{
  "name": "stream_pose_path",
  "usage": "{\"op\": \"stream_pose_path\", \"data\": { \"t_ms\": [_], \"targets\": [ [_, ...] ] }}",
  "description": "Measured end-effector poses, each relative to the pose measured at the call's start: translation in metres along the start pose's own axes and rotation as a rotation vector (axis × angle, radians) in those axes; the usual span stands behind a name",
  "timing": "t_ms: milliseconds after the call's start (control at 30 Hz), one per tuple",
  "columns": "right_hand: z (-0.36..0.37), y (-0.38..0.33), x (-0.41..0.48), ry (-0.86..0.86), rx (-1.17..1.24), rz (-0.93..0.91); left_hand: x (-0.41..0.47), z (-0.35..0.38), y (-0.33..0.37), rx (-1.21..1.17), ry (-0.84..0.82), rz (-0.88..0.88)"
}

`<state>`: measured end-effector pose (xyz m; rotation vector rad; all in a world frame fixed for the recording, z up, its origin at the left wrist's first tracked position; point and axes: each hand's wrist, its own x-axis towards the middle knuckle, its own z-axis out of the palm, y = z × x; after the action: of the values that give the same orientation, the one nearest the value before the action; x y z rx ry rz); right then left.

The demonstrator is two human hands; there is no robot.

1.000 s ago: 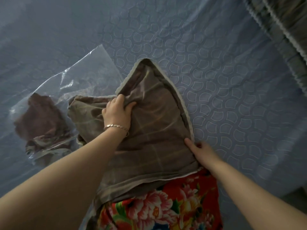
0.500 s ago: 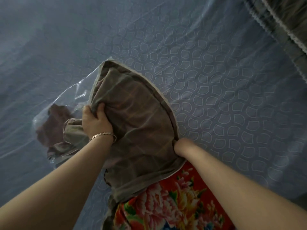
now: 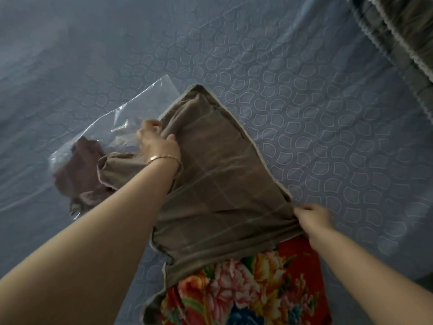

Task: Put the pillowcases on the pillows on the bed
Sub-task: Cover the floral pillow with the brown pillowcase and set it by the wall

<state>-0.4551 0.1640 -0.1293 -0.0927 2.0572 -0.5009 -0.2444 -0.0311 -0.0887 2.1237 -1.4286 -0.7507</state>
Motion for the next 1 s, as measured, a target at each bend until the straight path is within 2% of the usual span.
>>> {"op": "stream_pose_path", "data": {
  "t_ms": [67,133,200,267,333,433,500,533,633,667,733,800,833,867,900,933,967,1000],
  "targets": [
    [0.002,0.000,-0.009,0.036,-0.073,-0.105,-0.049,-0.003,-0.017,0.080,-0.133,0.331],
    [0.005,0.011,-0.029,0.126,-0.229,-0.420,-0.107,-0.016,-0.049,0.229,-0.296,0.614],
    [0.009,0.027,-0.048,0.093,-0.474,-0.749,-0.157,-0.027,-0.087,0.551,-0.524,0.689],
    [0.016,0.042,-0.058,-0.031,-0.796,-0.918,-0.181,-0.030,-0.116,0.733,-0.573,0.661],
    [0.023,0.051,-0.054,-0.021,-1.006,-1.027,-0.186,-0.033,-0.132,0.729,-0.520,0.665],
    [0.025,0.043,-0.046,0.109,-0.932,-1.029,-0.180,-0.038,-0.139,0.660,-0.393,0.682],
    [0.023,0.035,-0.044,0.200,-0.986,-1.126,-0.180,-0.050,-0.142,0.570,-0.327,0.608],
    [0.022,0.033,-0.044,0.267,-1.014,-1.204,-0.181,-0.058,-0.144,0.524,-0.302,0.627],
    [0.029,0.018,-0.063,0.345,-1.011,-1.263,-0.188,-0.086,-0.167,0.428,-0.369,0.775],
    [0.034,0.015,-0.069,0.338,-0.978,-1.309,-0.190,-0.095,-0.178,0.417,-0.379,0.776],
    [0.043,0.011,-0.079,0.237,-0.960,-1.440,-0.190,-0.107,-0.189,0.433,-0.312,0.599],
    [0.048,0.016,-0.089,0.104,-1.028,-1.579,-0.188,-0.115,-0.183,0.487,-0.225,0.213],
    [0.048,0.020,-0.093,0.049,-1.057,-1.607,-0.186,-0.115,-0.180,0.512,-0.234,-0.008],
    [0.047,0.024,-0.096,0.010,-1.071,-1.641,-0.185,-0.112,-0.184,0.584,-0.276,-0.125],
    [0.043,0.026,-0.098,-0.024,-1.085,-1.676,-0.189,-0.108,-0.184,0.677,-0.327,-0.161],
    [0.039,0.029,-0.096,-0.034,-1.100,-1.724,-0.195,-0.104,-0.187,0.758,-0.372,-0.109],
    [0.032,0.030,-0.093,-0.031,-1.132,-1.759,-0.206,-0.096,-0.197,0.772,-0.343,0.061],
    [0.022,0.030,-0.088,-0.025,-1.173,-1.750,-0.220,-0.090,-0.202,0.746,-0.389,0.216]
  ]
}}
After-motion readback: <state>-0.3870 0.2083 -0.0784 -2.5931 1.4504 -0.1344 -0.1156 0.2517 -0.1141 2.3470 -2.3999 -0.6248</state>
